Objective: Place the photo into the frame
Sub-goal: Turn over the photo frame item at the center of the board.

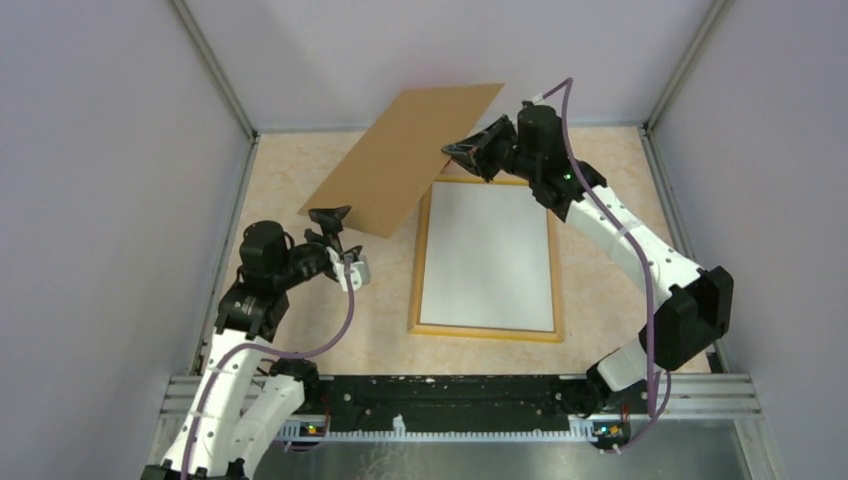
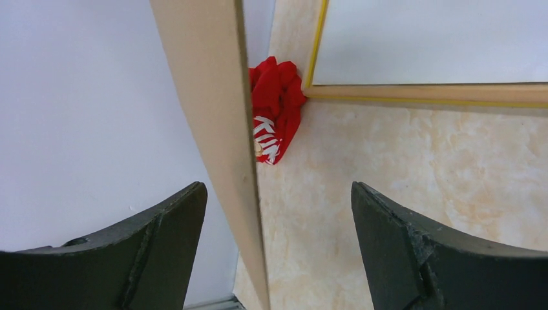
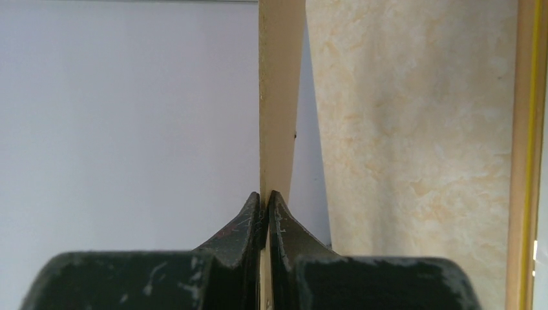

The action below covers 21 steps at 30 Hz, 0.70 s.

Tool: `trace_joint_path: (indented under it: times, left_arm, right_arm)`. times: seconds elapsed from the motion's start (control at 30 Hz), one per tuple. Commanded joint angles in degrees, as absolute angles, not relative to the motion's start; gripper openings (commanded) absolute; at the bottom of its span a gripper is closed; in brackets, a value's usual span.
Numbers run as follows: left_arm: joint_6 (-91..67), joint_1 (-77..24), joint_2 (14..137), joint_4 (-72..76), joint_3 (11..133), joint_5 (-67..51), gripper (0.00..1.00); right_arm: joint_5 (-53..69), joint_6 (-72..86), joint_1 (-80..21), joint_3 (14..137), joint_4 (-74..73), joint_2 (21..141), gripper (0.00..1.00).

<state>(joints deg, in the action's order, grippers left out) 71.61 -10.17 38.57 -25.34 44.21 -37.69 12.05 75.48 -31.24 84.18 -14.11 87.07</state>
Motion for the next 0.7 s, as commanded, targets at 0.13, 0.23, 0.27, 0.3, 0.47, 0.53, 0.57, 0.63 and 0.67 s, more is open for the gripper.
trace_joint_path:
  times: [0.13,0.23,0.27,0.3,0.47,0.53,0.57,0.63,0.67]
  left_arm:
    - [71.03,-12.48,42.89,-15.0,45.96,-33.02,0.81]
    - [69.42,-12.57,43.09,-8.41,43.89,-29.14,0.7]
    - [69.22,-12.57,43.28,-6.74,43.87,-28.34,0.66]
    - [68.81,-12.57,43.51,-5.47,44.16,-27.5,0.62]
    - [67.3,-12.57,44.64,-4.22,46.28,-27.81,0.38]
    - [67.1,-12.65,44.5,-4.24,46.58,-28.76,0.15]
    - [66.89,-12.66,44.47,-3.96,46.77,-29.16,0.05]
    - [66.58,-12.66,44.22,-3.75,47.27,-29.46,0.0]
    - [66.56,-12.66,44.25,-3.89,47.79,-29.38,0.0]
  right_arm:
    - [14.31,80.34,-32.42,83.09,-3.26,80.58,0.0]
    - [14.91,80.26,-32.37,82.9,-4.12,79.82,0.0]
    - [15.24,80.15,-32.4,82.75,-4.47,79.54,0.0]
    - [15.5,80.08,-32.39,82.38,-4.7,79.28,0.0]
    - [16.79,80.76,-32.43,79.82,-3.84,78.0,0.0]
    - [17.84,80.51,-32.39,79.63,-4.7,77.97,0.0]
    - [18.34,80.05,-32.36,79.54,-5.5,77.77,0.0]
    - [19.41,77.89,-32.07,79.53,-7.75,77.18,0.11]
    - [20.3,76.27,-31.74,79.43,-8.8,76.95,0.22]
